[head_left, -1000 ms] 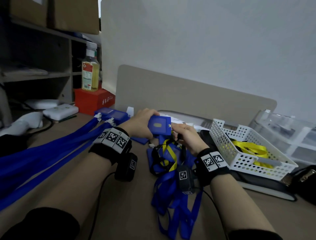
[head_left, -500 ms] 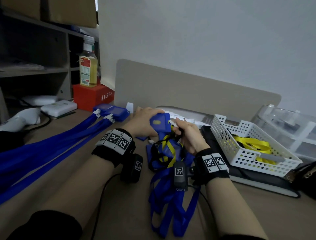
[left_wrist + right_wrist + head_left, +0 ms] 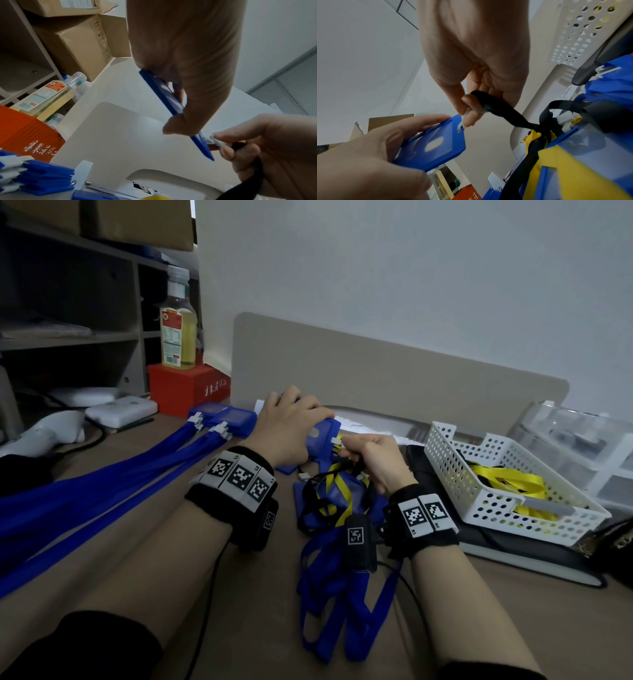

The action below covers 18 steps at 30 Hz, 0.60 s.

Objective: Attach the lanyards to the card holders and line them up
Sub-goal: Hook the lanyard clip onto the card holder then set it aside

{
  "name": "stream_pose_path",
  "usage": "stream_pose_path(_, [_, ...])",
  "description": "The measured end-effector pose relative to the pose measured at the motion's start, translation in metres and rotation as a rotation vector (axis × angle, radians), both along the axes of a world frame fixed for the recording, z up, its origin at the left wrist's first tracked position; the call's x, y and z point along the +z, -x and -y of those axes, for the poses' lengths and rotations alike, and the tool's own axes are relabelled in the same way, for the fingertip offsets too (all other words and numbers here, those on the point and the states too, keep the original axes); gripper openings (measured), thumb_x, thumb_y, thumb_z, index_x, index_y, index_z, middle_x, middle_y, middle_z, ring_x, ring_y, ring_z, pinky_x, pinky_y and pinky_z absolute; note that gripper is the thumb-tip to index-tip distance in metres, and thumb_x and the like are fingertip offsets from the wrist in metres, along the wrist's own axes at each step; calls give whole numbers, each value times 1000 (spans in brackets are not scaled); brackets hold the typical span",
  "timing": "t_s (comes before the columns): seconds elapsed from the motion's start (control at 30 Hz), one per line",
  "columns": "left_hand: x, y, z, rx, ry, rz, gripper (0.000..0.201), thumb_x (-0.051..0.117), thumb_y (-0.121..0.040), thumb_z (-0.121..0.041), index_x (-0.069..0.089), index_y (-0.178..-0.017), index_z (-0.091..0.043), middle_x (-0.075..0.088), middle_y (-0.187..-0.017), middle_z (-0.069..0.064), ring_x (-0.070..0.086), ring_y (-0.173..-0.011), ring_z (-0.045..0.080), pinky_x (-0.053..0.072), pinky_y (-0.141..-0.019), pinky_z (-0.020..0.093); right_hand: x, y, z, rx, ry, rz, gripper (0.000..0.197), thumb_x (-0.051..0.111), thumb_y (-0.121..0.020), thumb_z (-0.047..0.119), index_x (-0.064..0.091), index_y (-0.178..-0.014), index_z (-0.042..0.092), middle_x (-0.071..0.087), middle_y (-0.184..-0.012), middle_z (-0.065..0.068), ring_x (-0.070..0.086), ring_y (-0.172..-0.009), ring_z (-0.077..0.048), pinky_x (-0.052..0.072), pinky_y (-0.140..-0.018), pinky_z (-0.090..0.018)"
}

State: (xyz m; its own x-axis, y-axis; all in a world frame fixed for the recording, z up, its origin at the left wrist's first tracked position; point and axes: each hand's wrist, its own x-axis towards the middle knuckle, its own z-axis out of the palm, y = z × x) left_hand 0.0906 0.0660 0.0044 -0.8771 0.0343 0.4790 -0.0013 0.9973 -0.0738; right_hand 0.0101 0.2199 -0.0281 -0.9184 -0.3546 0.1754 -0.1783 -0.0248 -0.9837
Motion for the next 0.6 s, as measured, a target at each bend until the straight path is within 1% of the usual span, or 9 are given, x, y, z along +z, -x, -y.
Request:
stream_pose_path(0.03, [1,0,-1,2,-3,-2,68,61,-77,-19,38,-140,-36,43,-130,-11,32,-118,20,19,-81,31,1,0,1,-6,-10,-29,18,58,-89,1,66,-73,4,60,-51,1,46,-42,-2,42,-47,-13])
stream_pose_path(0.1, [1,0,-3,-7,-37,-7,67,61,-80,-22,38,-141,-34,44,-130,-10,32,-117,19,18,-80,29,2,-1,3,-13,-43,-82,19,61,-88,3,66,-70,5,61,-54,-2,50,-49,-8,43,-51,-17])
stream_pose_path(0.17, [1,1,-4,-19,-55,-18,67,62,-79,-22,38,-141,-33,44,-130,-10,32,-117,19,17,-81,27,2,-1,5,-19,-61,-93,21,62,-87,4,66,-67,5,61,-57,-4,51,-57,-15,44,-56,-21])
stream_pose_path(0.2, [0,1,-4,-24,-57,-28,67,62,-79,-22,38,-140,-33,44,-129,-10,32,-116,19,17,-81,27,3,-1,5,-22,-57,-79,21,61,-87,4,66,-67,5,61,-57,-4,51,-58,-16,44,-56,-22])
stream_pose_path(0.3, [-2,3,-2,-37,-75,-49,66,65,-78,-24,40,-138,-36,45,-128,-12,31,-113,17,16,-79,26,4,-2,4,-23,-4,19,17,59,-88,5,64,-72,5,61,-58,-4,49,-52,-12,43,-53,-21])
stream_pose_path(0.37, [-4,3,-1,-48,-81,-50,66,65,-77,-23,41,-137,-36,45,-128,-13,31,-112,17,15,-77,26,5,-2,3,12,66,123,12,58,-88,6,61,-76,6,60,-60,-6,42,-49,-11,39,-52,-22])
stream_pose_path(0.43, [-4,2,-1,-57,-81,-50,67,65,-76,-22,41,-137,-36,45,-128,-13,31,-111,17,15,-76,27,5,-1,3,46,124,206,6,57,-88,7,58,-82,5,58,-63,-7,35,-47,-10,36,-48,-20])
stream_pose_path(0.53, [-3,2,0,-63,-74,-54,69,64,-74,-20,40,-137,-37,44,-128,-13,31,-112,16,12,-75,26,7,-1,3,55,130,261,4,55,-89,7,56,-86,5,58,-60,-6,33,-46,-8,32,-48,-19])
stream_pose_path(0.6, [-2,2,-1,-64,-55,-53,69,64,-74,-21,40,-137,-37,44,-128,-13,31,-112,17,15,-78,27,8,-2,3,80,159,315,5,52,-91,7,55,-87,6,56,-56,-4,32,-43,-7,31,-47,-17])
